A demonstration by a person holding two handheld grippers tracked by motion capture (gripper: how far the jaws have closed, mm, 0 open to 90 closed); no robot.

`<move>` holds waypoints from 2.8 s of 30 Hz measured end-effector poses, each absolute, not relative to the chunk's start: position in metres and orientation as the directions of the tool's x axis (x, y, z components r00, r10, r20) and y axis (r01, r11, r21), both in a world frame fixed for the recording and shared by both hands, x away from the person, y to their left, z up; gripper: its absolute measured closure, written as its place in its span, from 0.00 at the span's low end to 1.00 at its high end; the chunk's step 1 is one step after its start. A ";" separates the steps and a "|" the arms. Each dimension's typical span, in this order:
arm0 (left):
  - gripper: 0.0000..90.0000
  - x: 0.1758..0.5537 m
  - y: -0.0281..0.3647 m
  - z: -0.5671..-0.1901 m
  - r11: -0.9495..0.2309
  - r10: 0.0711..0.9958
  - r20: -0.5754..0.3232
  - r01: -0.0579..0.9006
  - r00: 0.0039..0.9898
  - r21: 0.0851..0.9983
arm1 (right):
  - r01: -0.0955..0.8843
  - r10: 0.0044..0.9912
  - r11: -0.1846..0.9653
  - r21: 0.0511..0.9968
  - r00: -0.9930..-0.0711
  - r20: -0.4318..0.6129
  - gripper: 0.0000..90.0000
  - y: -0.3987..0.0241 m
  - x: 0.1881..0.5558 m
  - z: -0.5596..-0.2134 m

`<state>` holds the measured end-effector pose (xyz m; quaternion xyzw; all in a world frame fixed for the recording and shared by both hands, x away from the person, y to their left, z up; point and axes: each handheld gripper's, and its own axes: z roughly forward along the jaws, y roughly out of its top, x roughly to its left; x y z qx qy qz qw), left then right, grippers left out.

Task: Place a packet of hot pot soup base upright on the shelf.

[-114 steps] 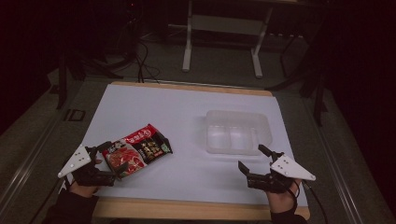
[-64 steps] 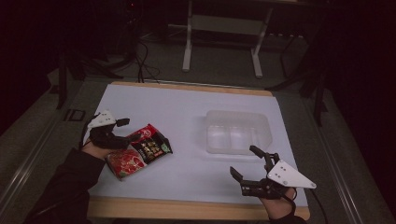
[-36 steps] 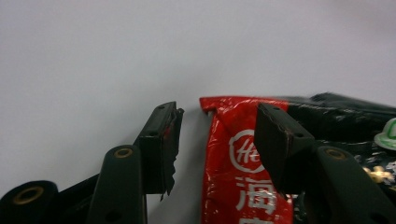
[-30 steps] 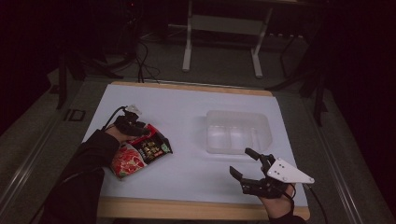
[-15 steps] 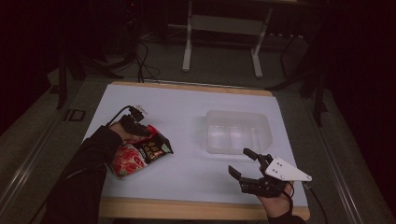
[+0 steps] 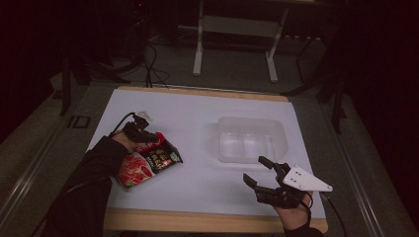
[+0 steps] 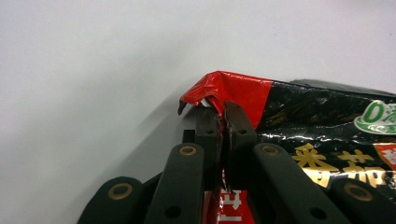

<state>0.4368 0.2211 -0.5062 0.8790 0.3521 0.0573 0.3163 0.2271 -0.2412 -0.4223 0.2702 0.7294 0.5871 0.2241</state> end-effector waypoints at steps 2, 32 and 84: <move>0.97 0.435 0.225 -0.502 -0.530 0.658 -0.136 0.583 0.741 0.616 | 0.130 0.658 0.161 0.978 -0.753 -0.008 0.28 -0.241 0.227 -0.422; 0.98 0.364 0.258 -0.402 -0.333 0.642 -0.074 0.365 0.763 0.870 | 0.131 0.673 0.133 0.983 -0.740 0.007 0.26 -0.243 0.226 -0.417; 0.98 0.309 0.134 -0.381 0.075 0.467 -0.192 0.178 0.863 0.981 | 0.156 0.595 0.114 0.981 -0.802 0.059 0.49 -0.181 0.287 -0.367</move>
